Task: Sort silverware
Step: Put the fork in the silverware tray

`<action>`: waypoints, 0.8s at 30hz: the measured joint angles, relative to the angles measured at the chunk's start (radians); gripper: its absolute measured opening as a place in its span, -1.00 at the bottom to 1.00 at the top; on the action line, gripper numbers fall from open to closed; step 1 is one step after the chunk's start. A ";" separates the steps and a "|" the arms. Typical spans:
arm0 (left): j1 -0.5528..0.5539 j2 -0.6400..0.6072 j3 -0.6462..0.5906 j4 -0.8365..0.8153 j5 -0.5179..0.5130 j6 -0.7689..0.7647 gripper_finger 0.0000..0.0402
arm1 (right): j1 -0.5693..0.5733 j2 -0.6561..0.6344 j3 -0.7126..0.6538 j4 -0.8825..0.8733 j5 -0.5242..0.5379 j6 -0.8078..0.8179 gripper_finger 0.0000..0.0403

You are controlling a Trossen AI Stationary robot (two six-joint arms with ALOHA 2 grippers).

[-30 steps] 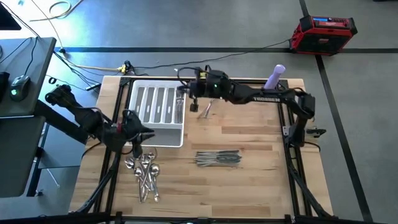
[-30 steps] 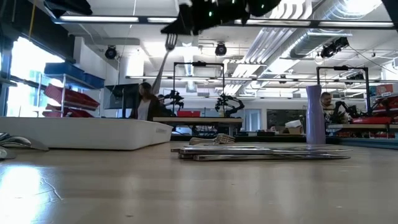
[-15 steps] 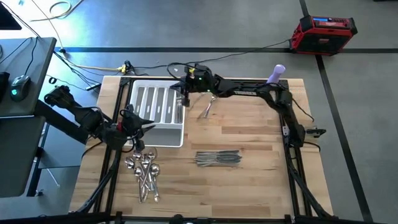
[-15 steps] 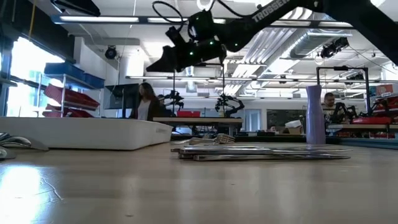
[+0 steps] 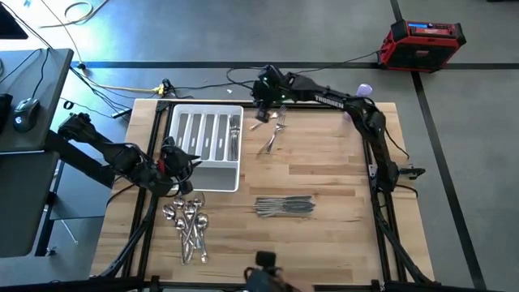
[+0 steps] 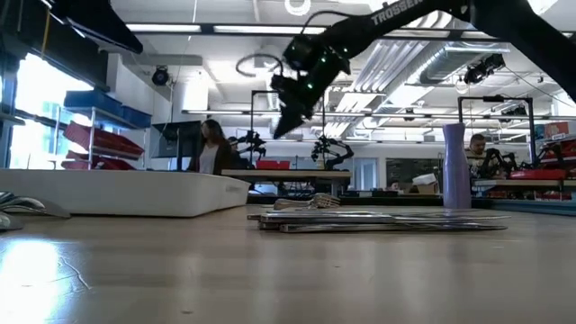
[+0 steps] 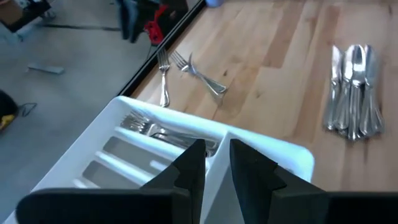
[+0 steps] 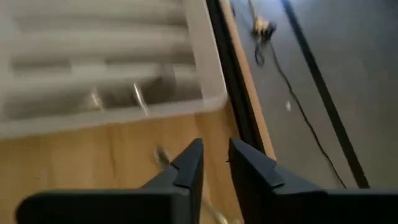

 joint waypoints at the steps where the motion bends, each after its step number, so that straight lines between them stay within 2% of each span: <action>1: 0.007 0.000 -0.003 0.005 0.000 -0.005 -0.71 | -0.010 0.008 0.000 -0.009 0.012 -0.029 -0.60; 5: 0.036 0.000 -0.003 0.050 0.011 0.008 -0.71 | -0.039 0.056 0.000 -0.055 0.068 -0.129 -0.46; 9: 0.055 0.000 -0.003 0.119 0.060 0.066 -0.71 | -0.031 0.099 -0.002 -0.143 0.062 -0.310 -0.37; 12: 0.062 0.000 -0.003 0.148 0.077 0.089 -0.71 | -0.018 0.111 -0.002 -0.142 0.088 -0.407 -0.33; 18: 0.073 0.000 -0.003 0.148 0.078 0.089 -0.71 | -0.021 0.129 -0.001 -0.052 0.177 -0.477 -0.32; 24: 0.073 0.007 -0.003 0.149 0.078 0.089 -0.71 | -0.036 0.216 0.035 -0.111 0.190 -0.529 -0.32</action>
